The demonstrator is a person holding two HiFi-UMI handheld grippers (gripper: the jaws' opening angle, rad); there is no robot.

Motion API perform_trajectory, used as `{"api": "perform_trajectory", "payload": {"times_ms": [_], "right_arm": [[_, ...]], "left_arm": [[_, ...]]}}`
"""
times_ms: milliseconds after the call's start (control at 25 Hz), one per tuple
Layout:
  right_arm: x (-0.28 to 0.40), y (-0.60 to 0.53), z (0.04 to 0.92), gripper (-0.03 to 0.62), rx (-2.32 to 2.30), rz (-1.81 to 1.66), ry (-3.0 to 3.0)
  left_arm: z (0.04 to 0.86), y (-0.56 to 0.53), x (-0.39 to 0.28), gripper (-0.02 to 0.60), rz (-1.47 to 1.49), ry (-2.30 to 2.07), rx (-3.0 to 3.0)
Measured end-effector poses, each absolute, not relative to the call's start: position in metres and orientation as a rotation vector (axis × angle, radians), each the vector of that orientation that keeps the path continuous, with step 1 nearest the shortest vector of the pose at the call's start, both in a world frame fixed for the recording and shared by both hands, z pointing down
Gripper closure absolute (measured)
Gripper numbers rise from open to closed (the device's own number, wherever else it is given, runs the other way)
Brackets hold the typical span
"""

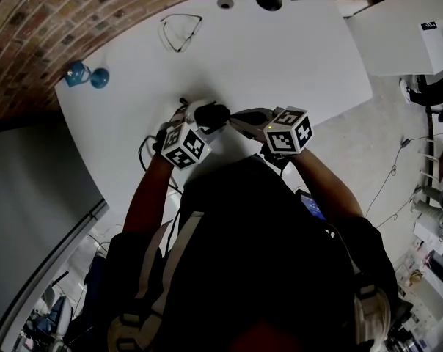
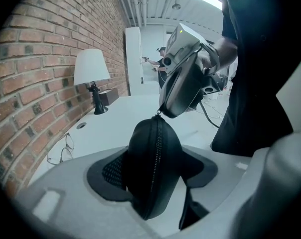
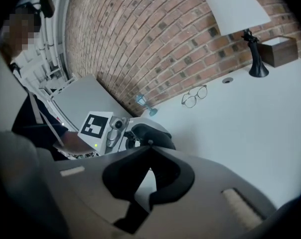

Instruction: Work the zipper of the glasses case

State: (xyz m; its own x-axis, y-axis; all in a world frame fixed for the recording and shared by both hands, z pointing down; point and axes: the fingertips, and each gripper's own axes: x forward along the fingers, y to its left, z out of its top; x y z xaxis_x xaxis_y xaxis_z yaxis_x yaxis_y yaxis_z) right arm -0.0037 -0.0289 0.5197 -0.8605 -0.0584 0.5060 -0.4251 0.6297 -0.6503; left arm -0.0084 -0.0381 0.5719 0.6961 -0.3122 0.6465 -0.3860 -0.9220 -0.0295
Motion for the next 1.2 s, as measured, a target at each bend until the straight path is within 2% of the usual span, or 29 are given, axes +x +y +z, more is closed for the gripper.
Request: {"api": "perform_trajectory", "payload": {"times_ms": [520,920,1080,1200], "right_arm": [[-0.002,-0.023,0.526,0.591,0.250,1.314,-2.386],[-0.002,-0.016,0.512,0.591,0.124,1.320,-2.388],[0.020,-0.021,0.523,0.592,0.172,1.352,-2.357],[0.015,-0.020,0.507,0.591,0.111,1.441,-2.427]], "left_arm": [[0.564,-0.026,-0.011,0.313,0.924,-0.499,2.852],[0.541,-0.018,-0.018,0.314,0.945,-0.466,2.929],[0.521,-0.026,-0.032,0.314,0.788,-0.526,2.881],[0.521,-0.027,-0.035,0.313,0.836,-0.495,2.893]]}}
